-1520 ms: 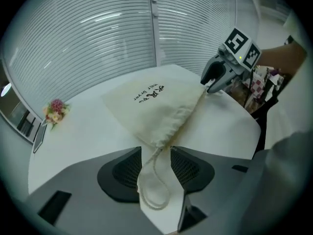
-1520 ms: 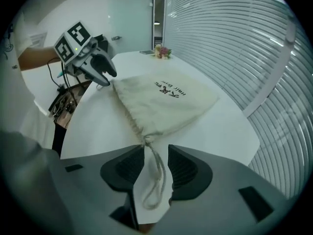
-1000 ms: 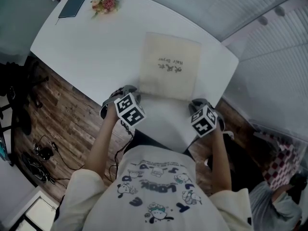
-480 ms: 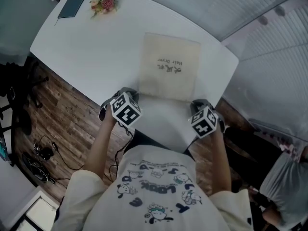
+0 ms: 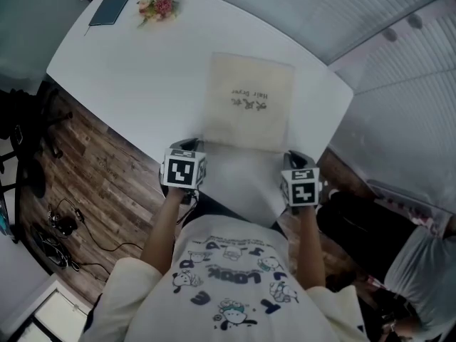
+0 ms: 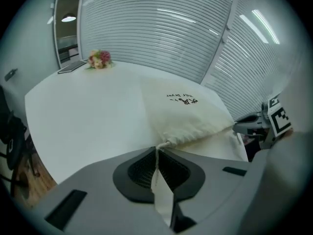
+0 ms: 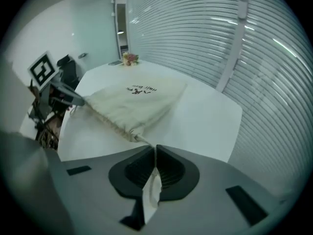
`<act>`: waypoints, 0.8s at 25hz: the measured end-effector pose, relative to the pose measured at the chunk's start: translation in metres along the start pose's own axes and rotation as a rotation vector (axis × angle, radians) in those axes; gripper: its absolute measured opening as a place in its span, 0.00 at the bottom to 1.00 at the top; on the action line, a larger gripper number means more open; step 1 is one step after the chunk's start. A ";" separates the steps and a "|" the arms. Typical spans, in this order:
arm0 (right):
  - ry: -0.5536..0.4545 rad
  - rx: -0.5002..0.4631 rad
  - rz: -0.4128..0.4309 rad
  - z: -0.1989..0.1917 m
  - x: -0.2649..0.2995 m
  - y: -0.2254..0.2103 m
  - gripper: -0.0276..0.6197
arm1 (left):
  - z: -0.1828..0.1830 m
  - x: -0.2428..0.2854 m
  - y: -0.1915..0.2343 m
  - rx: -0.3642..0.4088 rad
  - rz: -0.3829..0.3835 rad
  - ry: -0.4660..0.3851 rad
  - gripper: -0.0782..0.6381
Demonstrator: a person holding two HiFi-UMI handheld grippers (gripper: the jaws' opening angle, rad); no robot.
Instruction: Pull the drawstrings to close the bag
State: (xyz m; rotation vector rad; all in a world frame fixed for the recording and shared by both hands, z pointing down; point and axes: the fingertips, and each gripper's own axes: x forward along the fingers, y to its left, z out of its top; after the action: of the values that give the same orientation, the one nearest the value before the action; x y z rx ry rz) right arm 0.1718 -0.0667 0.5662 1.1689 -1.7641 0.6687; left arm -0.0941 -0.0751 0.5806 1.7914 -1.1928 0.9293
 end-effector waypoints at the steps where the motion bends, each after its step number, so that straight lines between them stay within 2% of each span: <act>1: -0.016 0.069 -0.009 -0.001 0.000 -0.004 0.07 | -0.001 -0.001 0.001 -0.026 0.014 -0.012 0.18; 4: -0.064 0.260 -0.060 -0.002 -0.004 -0.019 0.07 | 0.000 -0.004 0.003 -0.077 0.057 -0.048 0.18; 9: -0.134 0.511 -0.109 -0.004 -0.011 -0.037 0.07 | 0.002 -0.005 0.010 -0.161 0.098 -0.076 0.18; 12: -0.172 0.611 -0.144 -0.008 -0.012 -0.045 0.07 | 0.001 -0.006 0.017 -0.214 0.100 -0.087 0.18; 16: -0.196 0.679 -0.189 -0.010 -0.015 -0.055 0.07 | 0.004 -0.012 0.030 -0.269 0.134 -0.108 0.18; 20: -0.200 0.853 -0.155 -0.022 -0.006 -0.067 0.07 | -0.001 -0.013 0.048 -0.341 0.151 -0.119 0.18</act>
State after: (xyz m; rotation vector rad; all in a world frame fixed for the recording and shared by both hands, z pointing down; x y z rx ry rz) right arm 0.2424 -0.0737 0.5690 1.9697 -1.5409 1.3108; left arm -0.1437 -0.0815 0.5797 1.5156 -1.4803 0.6605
